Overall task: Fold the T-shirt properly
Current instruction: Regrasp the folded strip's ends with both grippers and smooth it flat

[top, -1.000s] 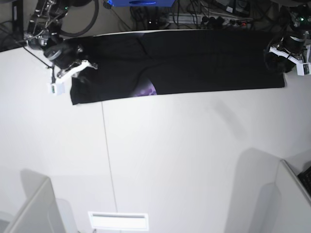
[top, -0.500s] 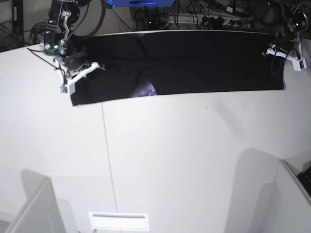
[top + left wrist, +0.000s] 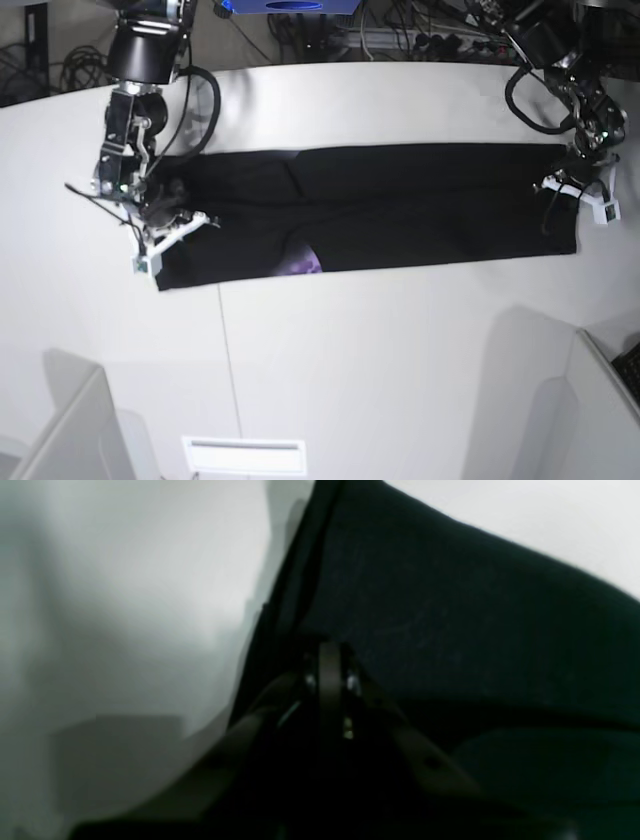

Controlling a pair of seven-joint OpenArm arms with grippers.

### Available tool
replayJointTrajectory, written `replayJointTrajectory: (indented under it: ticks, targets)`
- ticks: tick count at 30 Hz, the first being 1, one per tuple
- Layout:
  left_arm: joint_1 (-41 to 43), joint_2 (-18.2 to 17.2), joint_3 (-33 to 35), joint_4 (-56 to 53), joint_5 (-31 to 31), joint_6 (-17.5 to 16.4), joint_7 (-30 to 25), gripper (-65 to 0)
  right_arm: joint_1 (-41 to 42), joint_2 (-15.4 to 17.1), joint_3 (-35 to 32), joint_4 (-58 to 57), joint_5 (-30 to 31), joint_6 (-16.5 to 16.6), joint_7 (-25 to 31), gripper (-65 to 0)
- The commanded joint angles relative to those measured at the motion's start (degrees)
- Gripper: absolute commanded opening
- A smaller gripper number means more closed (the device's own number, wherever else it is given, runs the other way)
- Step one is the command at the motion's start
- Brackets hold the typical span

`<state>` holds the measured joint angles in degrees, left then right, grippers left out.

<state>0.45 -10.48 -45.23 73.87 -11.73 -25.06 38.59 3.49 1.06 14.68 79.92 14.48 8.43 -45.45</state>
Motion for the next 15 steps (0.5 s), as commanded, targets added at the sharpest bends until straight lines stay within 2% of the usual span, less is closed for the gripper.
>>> replayJointTrajectory:
  ticks: [1, 4, 9, 12, 15]
  targets:
    - [-0.84, -0.38, -0.26, 0.2, 2.01, 0.84, 1.54, -65.0, 1.13, 0.57, 0.31, 0.39, -1.86, -0.91, -0.57, -65.0]
    - [-2.16, -0.55, -0.96, 2.13, 0.52, 0.84, 3.65, -65.0, 1.48, 0.48, 0.22, 4.43, -1.78, -0.82, -1.89, -65.0]
    - [-1.9, -2.75, -6.42, 13.56, -10.03, 0.84, 12.09, -65.0, 0.43, 0.21, 0.14, 18.06, -0.9, -0.65, -5.05, -65.0]
    - [0.3, -3.45, -10.9, 21.39, -15.22, 0.75, 15.79, -65.0, -1.07, 0.48, 0.22, 25.35, 5.96, -0.65, -6.99, -65.0]
    - [4.96, -3.45, -14.68, 25.78, -18.82, 0.66, 16.31, -65.0, -3.44, 0.57, 0.58, 30.89, 11.85, -0.65, -8.75, -65.0]
